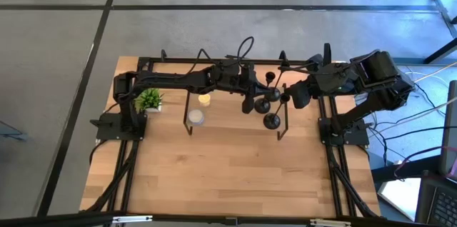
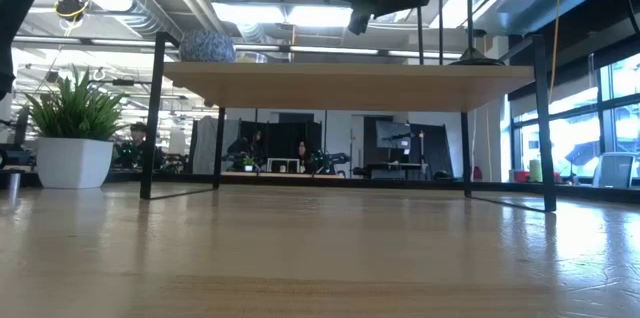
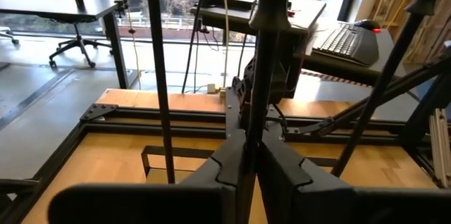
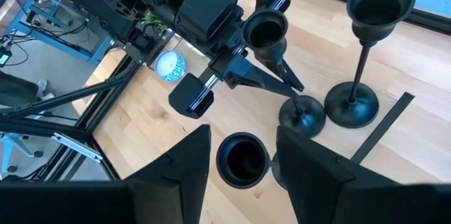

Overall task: Pick & Place candle stick holders
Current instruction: Put the black candle holder on the shelf

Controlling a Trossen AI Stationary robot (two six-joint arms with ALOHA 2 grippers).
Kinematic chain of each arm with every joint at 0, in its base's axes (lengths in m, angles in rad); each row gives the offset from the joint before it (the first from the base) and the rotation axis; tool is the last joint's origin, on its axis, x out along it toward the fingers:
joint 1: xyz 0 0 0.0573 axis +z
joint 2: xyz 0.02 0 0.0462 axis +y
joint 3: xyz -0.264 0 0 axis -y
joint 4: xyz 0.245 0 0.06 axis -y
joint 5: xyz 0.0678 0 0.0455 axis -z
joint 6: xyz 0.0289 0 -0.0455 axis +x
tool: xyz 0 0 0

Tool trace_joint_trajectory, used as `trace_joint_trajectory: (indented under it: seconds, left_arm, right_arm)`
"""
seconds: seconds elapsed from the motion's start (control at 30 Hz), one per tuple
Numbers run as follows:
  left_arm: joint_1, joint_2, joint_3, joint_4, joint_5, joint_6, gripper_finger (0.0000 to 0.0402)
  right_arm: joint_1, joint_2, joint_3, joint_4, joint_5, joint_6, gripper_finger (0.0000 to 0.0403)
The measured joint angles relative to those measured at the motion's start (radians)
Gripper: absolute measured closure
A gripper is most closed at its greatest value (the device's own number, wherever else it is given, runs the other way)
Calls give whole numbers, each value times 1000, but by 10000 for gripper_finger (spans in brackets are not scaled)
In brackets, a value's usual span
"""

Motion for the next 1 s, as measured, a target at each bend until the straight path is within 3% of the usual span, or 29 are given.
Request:
trace_joint_trajectory:
  seconds: [0.4, 1.0]
  left_arm:
    - [-2, -40, 2, -102, -3, 46, 379]
    - [-2, -45, -1, -128, -4, 71, 367]
  right_arm:
    - [0, 0, 0, 0, 20, 0, 236]
    - [0, 0, 0, 0, 28, 0, 236]
